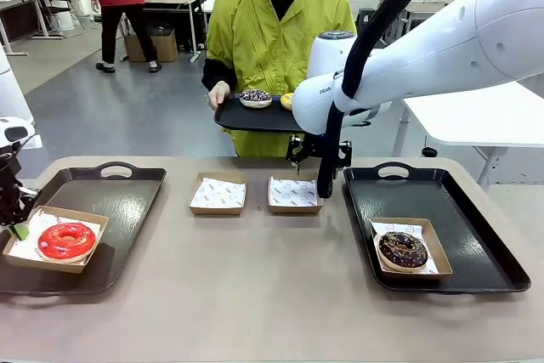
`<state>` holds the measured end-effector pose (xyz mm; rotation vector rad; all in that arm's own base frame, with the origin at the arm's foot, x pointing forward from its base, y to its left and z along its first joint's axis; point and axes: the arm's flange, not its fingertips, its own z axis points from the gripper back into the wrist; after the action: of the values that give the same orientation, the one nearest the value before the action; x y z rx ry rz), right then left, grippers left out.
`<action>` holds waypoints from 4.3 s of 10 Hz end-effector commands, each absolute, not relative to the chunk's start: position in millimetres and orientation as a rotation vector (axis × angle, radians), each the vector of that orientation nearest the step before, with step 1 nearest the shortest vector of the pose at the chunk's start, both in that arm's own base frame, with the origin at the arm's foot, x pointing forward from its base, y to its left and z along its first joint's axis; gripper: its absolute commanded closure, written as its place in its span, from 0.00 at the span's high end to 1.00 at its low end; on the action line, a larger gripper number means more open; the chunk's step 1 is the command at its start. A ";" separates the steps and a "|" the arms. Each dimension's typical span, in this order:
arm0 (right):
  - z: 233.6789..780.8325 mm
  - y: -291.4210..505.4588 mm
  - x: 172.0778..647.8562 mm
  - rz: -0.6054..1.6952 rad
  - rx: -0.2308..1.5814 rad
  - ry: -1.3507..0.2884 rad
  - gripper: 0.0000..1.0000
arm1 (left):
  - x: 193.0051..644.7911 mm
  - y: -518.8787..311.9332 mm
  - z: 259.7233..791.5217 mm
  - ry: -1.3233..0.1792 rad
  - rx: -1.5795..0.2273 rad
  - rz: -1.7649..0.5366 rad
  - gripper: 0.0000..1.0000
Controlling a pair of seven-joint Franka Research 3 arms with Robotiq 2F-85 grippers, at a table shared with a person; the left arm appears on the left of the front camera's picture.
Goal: Individually package the donuts and arrange them on the tray.
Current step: Place the picked Paper togo box on the Handle tray while simultaneously picking up another Paper togo box from the table with the other hand.
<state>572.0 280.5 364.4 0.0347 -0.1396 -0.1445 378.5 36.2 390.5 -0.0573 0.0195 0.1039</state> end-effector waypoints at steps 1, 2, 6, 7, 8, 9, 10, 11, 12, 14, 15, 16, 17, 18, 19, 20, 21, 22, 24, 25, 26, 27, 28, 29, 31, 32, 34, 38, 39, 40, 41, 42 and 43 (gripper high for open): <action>359.9 284.9 571.9 -0.131 0.037 -0.133 1.00 | 377.1 36.6 392.7 0.017 -0.058 0.105 0.01; 359.9 284.9 571.9 -0.131 0.037 -0.133 1.00 | 377.1 36.6 392.7 0.017 -0.058 0.105 0.01; 346.8 272.3 559.7 -0.068 0.073 -0.148 1.00 | 381.0 23.9 389.4 -0.007 -0.055 0.104 0.01; 342.9 267.9 556.3 -0.059 0.085 -0.151 1.00 | 382.2 22.0 387.6 -0.007 -0.056 0.117 0.01; 339.2 264.5 554.3 -0.045 0.097 -0.159 1.00 | 383.5 20.1 385.5 -0.010 -0.057 0.112 0.01; 335.2 261.1 554.0 -0.044 0.111 -0.152 1.00 | 384.9 16.8 382.6 -0.010 -0.053 0.099 0.01; 332.0 258.6 554.0 -0.043 0.114 -0.148 1.00 | 386.0 13.0 379.8 -0.009 -0.054 0.086 0.01; 330.1 257.0 554.2 -0.044 0.117 -0.144 1.00 | 388.0 9.2 377.5 -0.023 -0.056 0.064 0.01; 329.2 256.5 554.1 -0.042 0.118 -0.142 1.00 | 389.4 5.8 375.2 -0.027 -0.061 0.039 0.01; 329.0 255.8 554.6 -0.042 0.121 -0.136 1.00 | 390.8 -0.3 372.4 -0.023 -0.070 0.006 0.01; 326.8 255.2 556.3 -0.044 0.125 -0.127 1.00 | 392.1 -2.7 368.2 -0.016 -0.066 -0.003 0.01; 323.9 255.4 558.2 -0.044 0.125 -0.122 1.00 | 393.8 -2.3 364.4 -0.010 -0.060 -0.004 0.01; 321.2 255.7 559.4 -0.044 0.122 -0.117 1.00 | 393.9 -1.8 361.8 -0.005 -0.058 -0.010 0.01; 319.3 256.3 560.5 -0.045 0.121 -0.112 1.00 | 394.1 -2.0 360.8 -0.002 -0.055 -0.015 0.01; 318.5 257.2 560.8 -0.044 0.120 -0.110 1.00 | 394.1 -3.0 359.6 0.001 -0.054 -0.020 0.01; 318.5 257.6 560.8 -0.042 0.119 -0.109 1.00 | 394.2 -3.2 359.4 0.000 -0.053 -0.021 0.01; 318.4 258.0 561.0 -0.041 0.119 -0.108 1.00 | 394.6 -3.8 359.3 -0.001 -0.054 -0.024 0.01; 317.8 257.5 561.6 -0.040 0.124 -0.107 0.52 | 394.3 -3.9 358.9 -0.002 -0.054 -0.030 0.27; 318.7 258.8 562.1 -0.035 0.126 -0.114 0.00 | 393.4 -4.0 358.9 0.000 -0.057 -0.035 0.81; 321.3 260.6 561.6 -0.027 0.112 -0.128 0.00 | 392.9 -3.7 359.3 0.001 -0.057 -0.034 1.00; 324.4 261.9 561.8 -0.023 0.099 -0.143 0.00 | 392.9 -3.7 359.2 0.004 -0.059 -0.035 1.00; 327.3 263.2 561.7 -0.019 0.086 -0.157 0.14 | 392.6 -3.6 358.6 0.007 -0.060 -0.033 1.00; 328.8 263.9 562.3 -0.017 0.081 -0.163 0.04 | 392.9 -3.8 358.3 0.009 -0.063 -0.034 0.87; 328.3 263.9 563.0 -0.015 0.080 -0.161 0.00 | 392.8 -3.9 358.1 0.011 -0.065 -0.035 0.95; 325.0 262.6 565.0 -0.023 0.082 -0.147 0.00 | 393.3 -3.5 357.7 0.016 -0.068 -0.035 1.00; 324.9 262.0 565.3 -0.031 0.081 -0.144 0.00 | 393.1 -3.2 357.6 0.017 -0.071 -0.036 1.00; 325.3 262.2 565.4 -0.043 0.076 -0.142 0.00 | 393.1 -1.8 358.9 0.023 -0.076 -0.029 1.00; 355.7 268.0 550.8 -0.099 0.070 -0.131 0.00 | 379.7 21.1 380.5 0.023 -0.215 0.007 1.00; 377.7 269.2 541.4 -0.104 0.068 -0.148 0.00 | 371.9 39.7 395.6 0.021 -0.335 0.018 1.00; 402.0 269.6 531.6 -0.126 0.063 -0.159 0.00 | 363.3 64.1 410.6 -0.001 -0.465 0.037 1.00; 428.6 271.0 520.7 -0.154 0.056 -0.176 0.00 | 355.8 96.4 424.8 -0.024 -0.620 0.074 1.00; 449.5 273.3 511.5 -0.158 0.055 -0.198 0.00 | 350.4 128.3 434.0 -0.060 -0.778 0.106 1.00; 466.9 276.6 504.4 -0.159 0.064 -0.206 0.00 | 344.0 157.8 440.2 -0.111 -0.907 0.116 1.00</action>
<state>513.0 273.8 465.6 0.0882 -0.1910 -0.1372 335.9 133.6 441.0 -0.7721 -0.0914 0.1131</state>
